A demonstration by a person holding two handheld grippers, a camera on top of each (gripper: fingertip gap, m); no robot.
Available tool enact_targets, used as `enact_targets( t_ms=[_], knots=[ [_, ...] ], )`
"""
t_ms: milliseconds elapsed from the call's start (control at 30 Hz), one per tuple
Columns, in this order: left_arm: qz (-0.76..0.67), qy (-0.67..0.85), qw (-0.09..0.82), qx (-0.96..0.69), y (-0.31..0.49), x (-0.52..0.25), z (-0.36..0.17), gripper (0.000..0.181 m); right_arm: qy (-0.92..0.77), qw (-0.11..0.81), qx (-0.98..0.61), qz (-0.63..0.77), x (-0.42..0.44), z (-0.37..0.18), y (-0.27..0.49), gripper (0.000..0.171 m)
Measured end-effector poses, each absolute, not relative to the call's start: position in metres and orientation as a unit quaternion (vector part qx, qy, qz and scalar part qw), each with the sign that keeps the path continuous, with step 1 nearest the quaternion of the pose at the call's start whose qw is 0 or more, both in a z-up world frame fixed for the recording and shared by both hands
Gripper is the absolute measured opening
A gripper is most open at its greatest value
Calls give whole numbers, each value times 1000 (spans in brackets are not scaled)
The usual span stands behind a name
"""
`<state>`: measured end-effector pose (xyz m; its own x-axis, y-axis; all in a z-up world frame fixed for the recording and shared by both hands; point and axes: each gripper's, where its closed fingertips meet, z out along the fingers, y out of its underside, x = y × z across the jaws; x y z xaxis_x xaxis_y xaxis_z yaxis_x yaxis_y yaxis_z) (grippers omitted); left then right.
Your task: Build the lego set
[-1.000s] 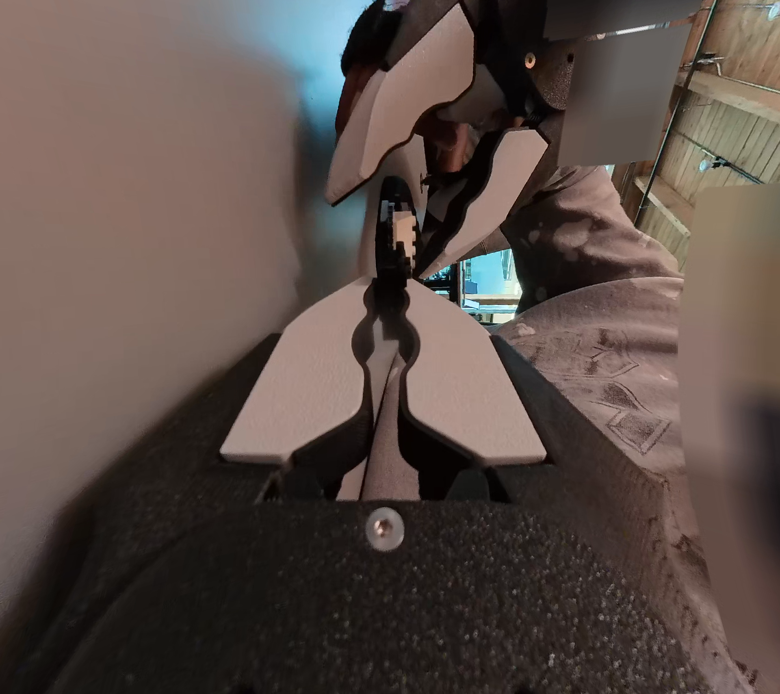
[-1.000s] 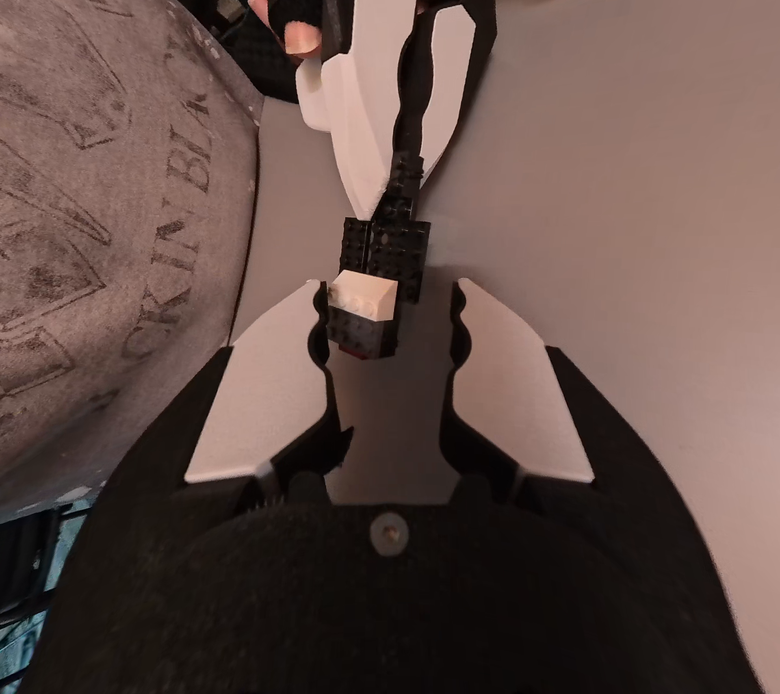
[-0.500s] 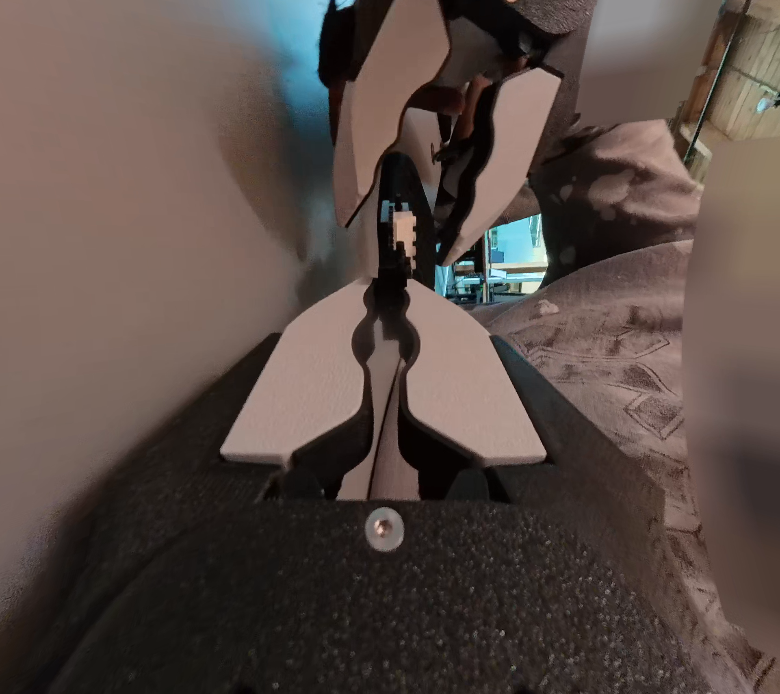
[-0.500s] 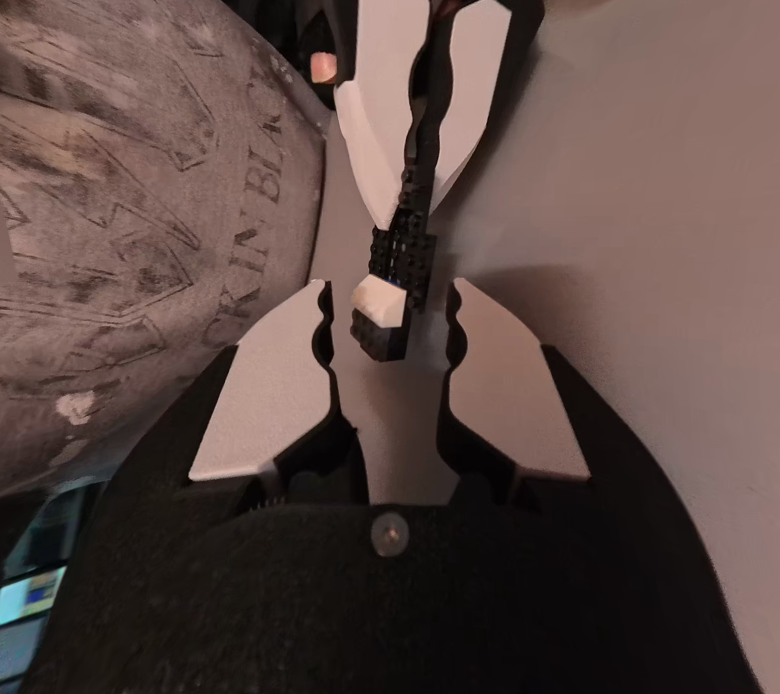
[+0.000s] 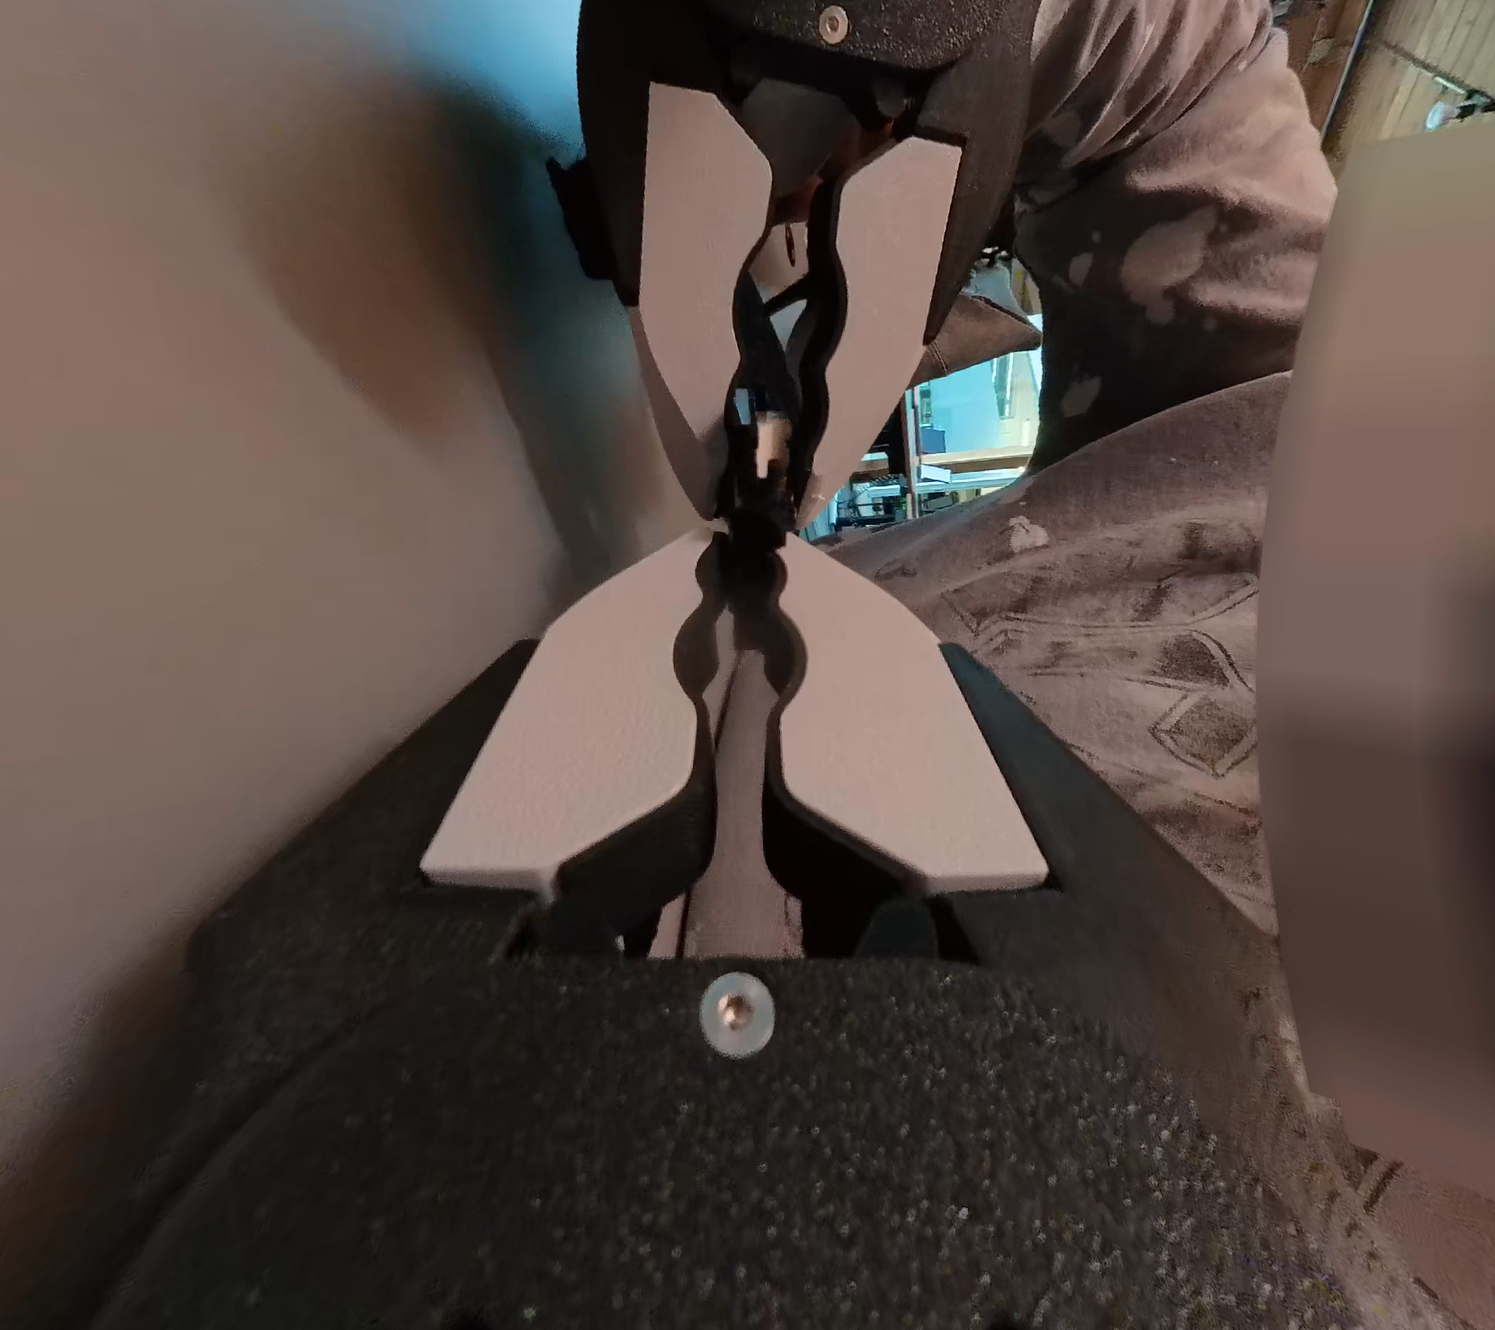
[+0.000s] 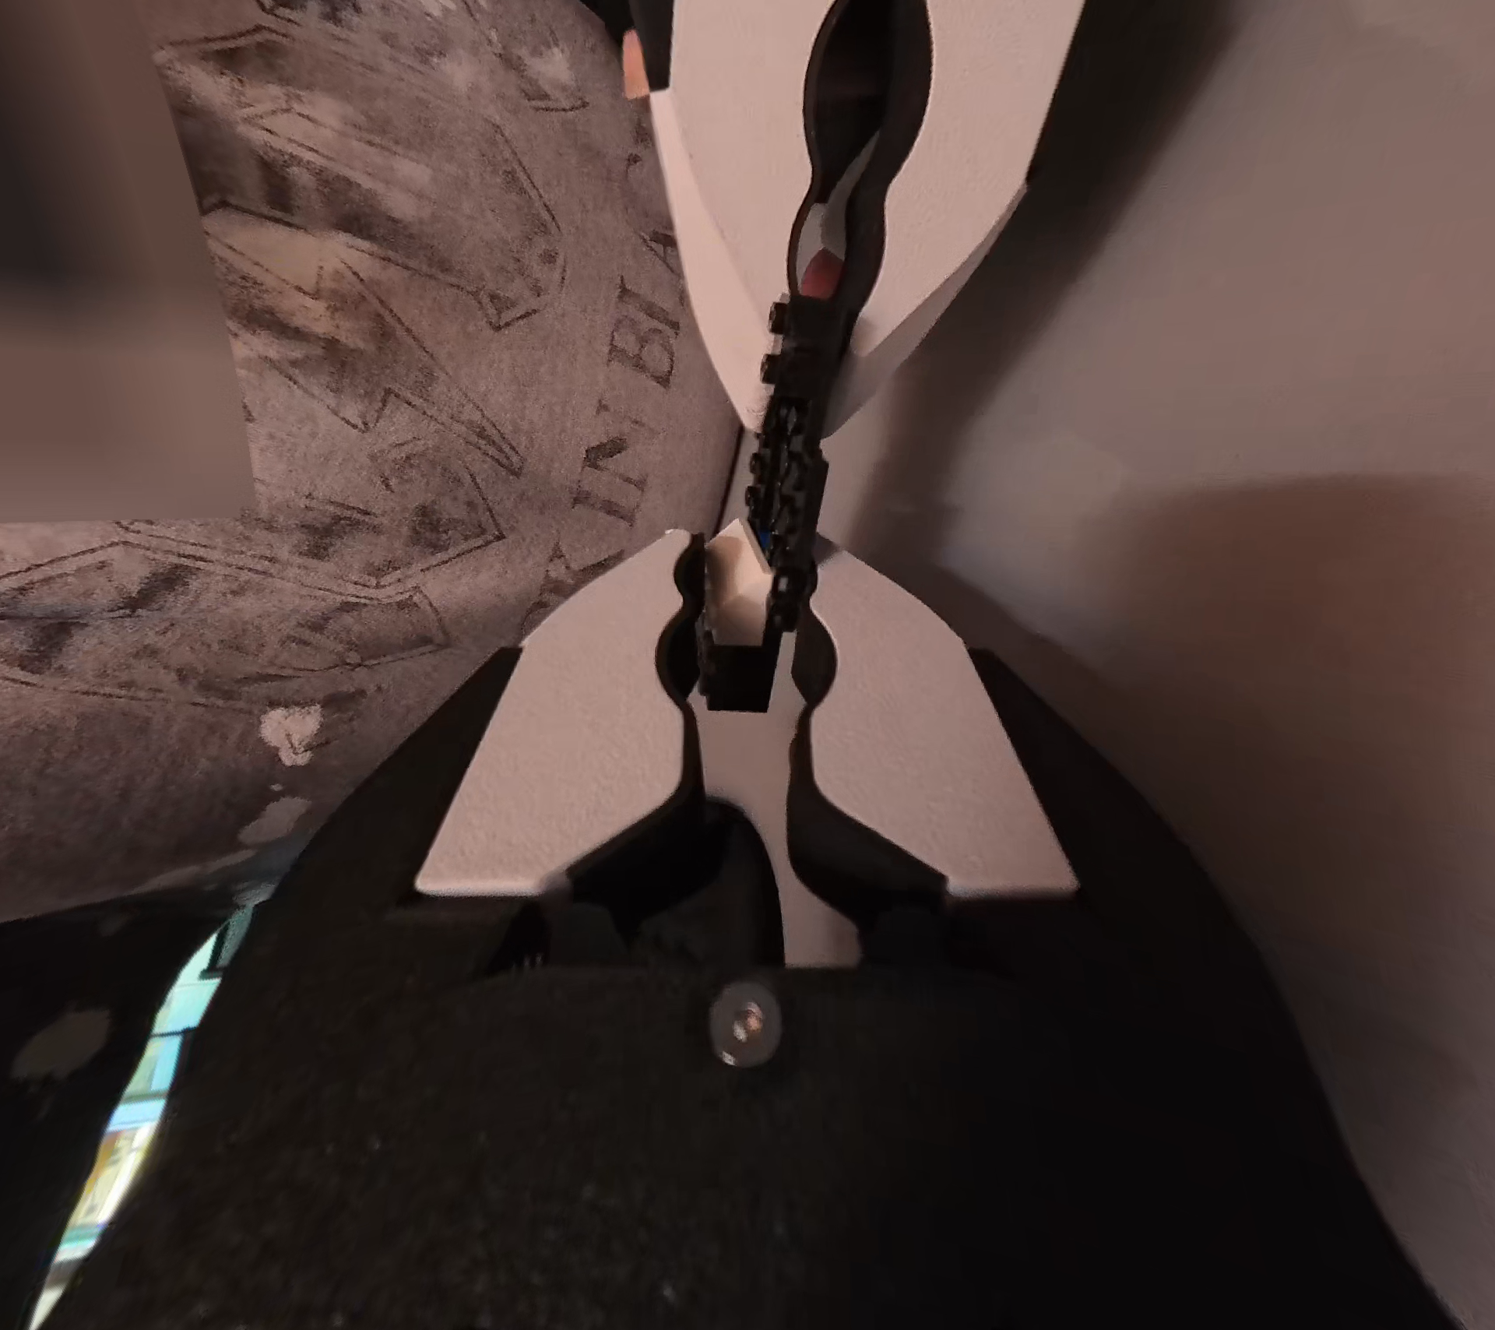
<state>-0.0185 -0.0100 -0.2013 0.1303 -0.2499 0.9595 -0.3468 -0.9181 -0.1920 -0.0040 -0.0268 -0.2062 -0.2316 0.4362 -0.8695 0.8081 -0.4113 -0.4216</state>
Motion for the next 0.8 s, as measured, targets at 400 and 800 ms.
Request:
enact_targets(
  t_ms=[400,800],
  knots=[
    [621,-243,23,745,-20,-21,-198,8,527,144,589,-595,-7,-205,-35,15],
    [590,-320,-22,741,-26,-11,-184,6,543,76,578,-605,-2,-186,-37,42]
  ],
)
